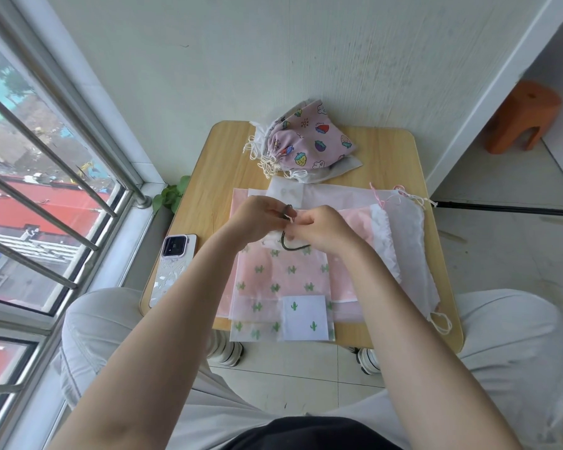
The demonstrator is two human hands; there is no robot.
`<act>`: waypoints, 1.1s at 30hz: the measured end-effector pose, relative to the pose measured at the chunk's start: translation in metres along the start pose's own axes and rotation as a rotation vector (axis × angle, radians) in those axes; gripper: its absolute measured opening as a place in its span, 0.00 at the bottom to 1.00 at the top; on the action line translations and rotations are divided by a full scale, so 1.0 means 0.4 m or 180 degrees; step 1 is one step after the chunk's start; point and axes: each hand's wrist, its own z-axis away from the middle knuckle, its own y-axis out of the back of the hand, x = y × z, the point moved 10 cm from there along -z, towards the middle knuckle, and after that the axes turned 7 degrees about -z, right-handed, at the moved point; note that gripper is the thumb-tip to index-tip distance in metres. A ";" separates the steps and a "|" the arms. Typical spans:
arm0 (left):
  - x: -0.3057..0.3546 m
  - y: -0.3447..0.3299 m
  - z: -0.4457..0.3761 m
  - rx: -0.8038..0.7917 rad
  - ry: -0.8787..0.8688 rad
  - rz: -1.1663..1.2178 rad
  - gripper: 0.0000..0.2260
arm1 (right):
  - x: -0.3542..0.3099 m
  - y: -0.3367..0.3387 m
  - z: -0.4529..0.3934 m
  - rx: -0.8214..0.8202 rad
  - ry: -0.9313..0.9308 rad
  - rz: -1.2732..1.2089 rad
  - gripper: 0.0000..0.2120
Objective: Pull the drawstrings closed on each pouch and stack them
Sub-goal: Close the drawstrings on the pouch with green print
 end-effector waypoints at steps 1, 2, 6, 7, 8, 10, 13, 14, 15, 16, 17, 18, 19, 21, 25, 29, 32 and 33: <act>0.005 0.003 0.000 0.0010 -0.0054 -0.0130 0.10 | 0.001 0.022 -0.005 0.0300 0.0058 -0.0058 0.08; 0.010 0.003 0.002 -0.0003 -0.0116 -0.0277 0.10 | 0.004 0.041 -0.008 0.0534 0.0096 -0.0111 0.07; 0.021 0.004 0.009 -0.0019 -0.0339 -0.0564 0.11 | 0.029 0.016 -0.028 0.0307 -0.0027 -0.0241 0.06; 0.022 0.006 0.011 0.0004 -0.0379 -0.0580 0.10 | 0.031 0.001 -0.030 0.0168 -0.0046 -0.0278 0.06; 0.023 0.007 0.013 0.0037 -0.0407 -0.0600 0.10 | 0.030 -0.011 -0.030 0.0069 -0.0039 -0.0323 0.06; 0.025 0.014 0.019 0.0176 -0.0468 -0.0613 0.09 | 0.032 -0.020 -0.031 0.0036 -0.0029 -0.0412 0.06; 0.022 0.043 0.029 0.0626 -0.0478 -0.0610 0.06 | 0.038 -0.008 -0.026 0.0184 -0.0099 -0.0544 0.06; 0.018 0.049 0.031 0.0734 -0.0451 -0.0577 0.07 | 0.038 -0.007 -0.025 0.0204 -0.0134 -0.0599 0.06; 0.015 0.052 0.033 0.0806 -0.0436 -0.0511 0.08 | 0.039 -0.009 -0.023 0.0185 -0.0177 -0.0676 0.05; 0.012 0.053 0.034 0.0863 -0.0431 -0.0455 0.08 | 0.040 -0.014 -0.022 0.0136 -0.0221 -0.0794 0.05; 0.011 0.053 0.034 0.0913 -0.0440 -0.0405 0.08 | 0.039 -0.019 -0.020 0.0064 -0.0250 -0.0942 0.04; 0.009 0.052 0.035 0.0964 -0.0439 -0.0350 0.07 | 0.038 -0.024 -0.018 -0.0009 -0.0264 -0.1099 0.03; 0.007 0.053 0.037 0.1014 -0.0421 -0.0274 0.06 | 0.039 -0.027 -0.018 -0.0062 -0.0277 -0.1270 0.03; -0.001 0.057 0.038 0.1098 -0.0366 -0.0077 0.06 | 0.044 -0.032 -0.017 -0.0169 -0.0316 -0.1654 0.02; -0.024 0.064 0.036 0.1141 -0.0199 0.0112 0.09 | 0.056 -0.046 -0.020 -0.0382 -0.0336 -0.2109 0.05; -0.038 0.067 0.037 0.1062 -0.0099 0.0277 0.07 | 0.057 -0.064 -0.012 -0.0699 -0.0337 -0.2490 0.10; -0.041 0.064 0.036 0.0919 -0.0129 0.0415 0.07 | 0.049 -0.073 -0.006 -0.0853 -0.0291 -0.2760 0.12; -0.041 0.062 0.036 0.0859 -0.0149 0.0450 0.07 | 0.048 -0.075 -0.006 -0.0891 -0.0267 -0.2840 0.13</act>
